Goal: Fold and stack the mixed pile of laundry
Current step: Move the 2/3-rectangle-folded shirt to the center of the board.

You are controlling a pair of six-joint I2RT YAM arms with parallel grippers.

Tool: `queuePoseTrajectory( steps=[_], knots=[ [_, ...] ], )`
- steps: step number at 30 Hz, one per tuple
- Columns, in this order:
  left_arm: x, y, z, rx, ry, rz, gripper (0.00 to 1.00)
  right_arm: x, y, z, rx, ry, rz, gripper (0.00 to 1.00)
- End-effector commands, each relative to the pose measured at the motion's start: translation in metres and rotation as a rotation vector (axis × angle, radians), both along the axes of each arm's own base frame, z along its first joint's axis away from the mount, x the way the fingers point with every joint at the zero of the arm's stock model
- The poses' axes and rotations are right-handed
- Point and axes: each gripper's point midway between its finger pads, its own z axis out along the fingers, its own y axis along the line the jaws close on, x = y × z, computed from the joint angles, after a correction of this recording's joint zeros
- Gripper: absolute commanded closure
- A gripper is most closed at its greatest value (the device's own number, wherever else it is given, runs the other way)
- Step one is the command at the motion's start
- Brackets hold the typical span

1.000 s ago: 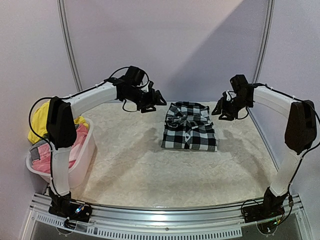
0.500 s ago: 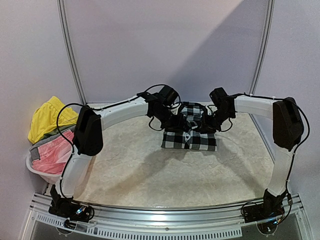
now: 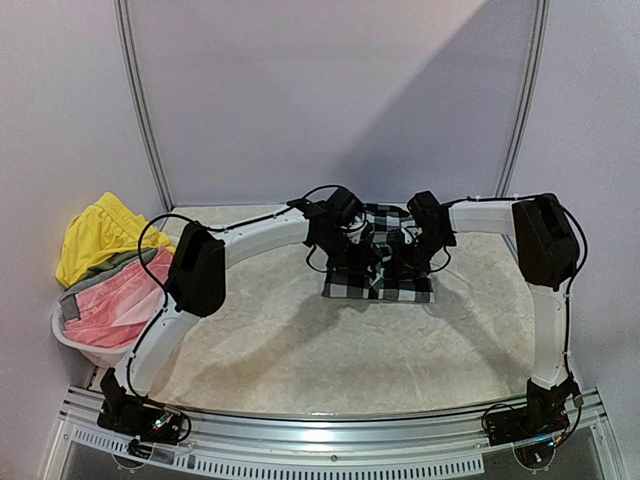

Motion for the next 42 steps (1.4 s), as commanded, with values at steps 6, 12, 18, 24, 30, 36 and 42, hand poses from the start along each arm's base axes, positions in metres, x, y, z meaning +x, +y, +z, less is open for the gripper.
queuePoseTrajectory(
  steps=[6,12,18,24,30,36,42],
  knots=[
    [-0.042,0.019,-0.048,0.112,0.084,-0.021,0.64,-0.041,-0.002,-0.044,-0.04,0.124,0.023,0.81],
    [-0.078,0.037,-0.048,0.156,0.096,-0.012,0.66,-0.081,0.0,-0.044,-0.045,0.155,0.054,0.81],
    [-0.128,0.064,-0.048,0.192,0.096,0.008,0.67,-0.132,0.0,-0.042,-0.066,0.19,0.086,0.81],
    [-0.185,0.088,-0.038,0.25,0.063,-0.004,0.68,-0.177,0.0,-0.029,-0.096,0.196,0.12,0.81],
    [-0.202,0.094,-0.013,0.244,0.004,0.008,0.66,-0.174,-0.004,0.009,-0.095,0.103,0.079,0.8],
    [-0.192,0.081,0.0,0.238,-0.033,-0.007,0.66,-0.147,0.001,0.036,-0.124,-0.014,0.115,0.8],
    [-0.185,0.064,0.006,0.237,-0.039,-0.031,0.66,-0.121,0.008,0.03,-0.174,-0.049,0.175,0.81]
  ],
)
